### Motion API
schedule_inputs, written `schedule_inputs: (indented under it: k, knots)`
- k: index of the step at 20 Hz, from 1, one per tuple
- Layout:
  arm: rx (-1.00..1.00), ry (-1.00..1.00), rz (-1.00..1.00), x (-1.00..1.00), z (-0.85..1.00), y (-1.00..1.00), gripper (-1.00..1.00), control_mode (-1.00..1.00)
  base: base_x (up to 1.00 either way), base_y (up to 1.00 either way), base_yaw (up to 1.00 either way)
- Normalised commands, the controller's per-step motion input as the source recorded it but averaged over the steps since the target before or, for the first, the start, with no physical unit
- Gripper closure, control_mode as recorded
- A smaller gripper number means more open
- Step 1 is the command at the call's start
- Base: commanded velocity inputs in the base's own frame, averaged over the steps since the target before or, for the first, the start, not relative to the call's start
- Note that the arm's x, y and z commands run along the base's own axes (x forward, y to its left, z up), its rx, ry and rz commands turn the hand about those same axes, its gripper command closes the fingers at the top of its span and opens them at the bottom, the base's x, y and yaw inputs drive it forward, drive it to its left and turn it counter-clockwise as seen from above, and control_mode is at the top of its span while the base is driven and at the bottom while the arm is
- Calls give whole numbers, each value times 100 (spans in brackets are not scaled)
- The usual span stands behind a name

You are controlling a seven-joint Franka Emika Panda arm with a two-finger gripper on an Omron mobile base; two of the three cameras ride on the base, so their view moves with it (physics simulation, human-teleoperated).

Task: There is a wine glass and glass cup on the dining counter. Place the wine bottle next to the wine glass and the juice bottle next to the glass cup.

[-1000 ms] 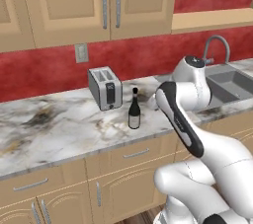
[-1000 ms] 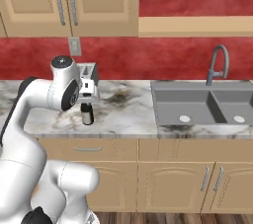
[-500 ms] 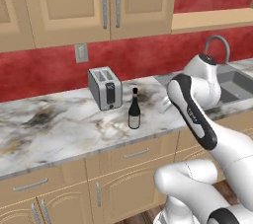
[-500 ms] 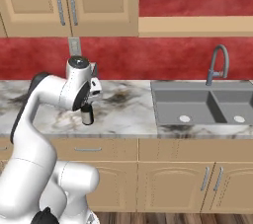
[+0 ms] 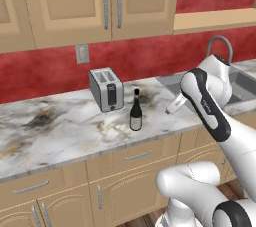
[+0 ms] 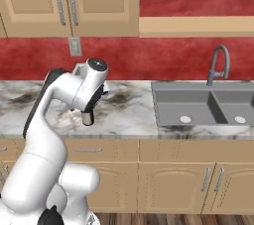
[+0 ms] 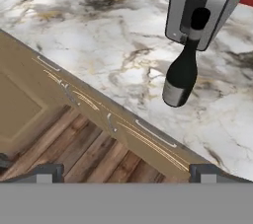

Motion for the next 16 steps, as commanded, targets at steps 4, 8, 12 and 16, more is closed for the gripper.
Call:
schedule_inputs:
  k: [4,8,12,16]
  knots:
    - [22,-2,6,14,-10,0,-100,-100,0,0,0]
    - [22,-9,5,16,-13,0,-100,-100,0,0,0]
    - [20,-7,5,24,-10,0,-100,-100,0,0,0]
    - [16,-13,7,21,-11,0,-100,-100,0,0,0]
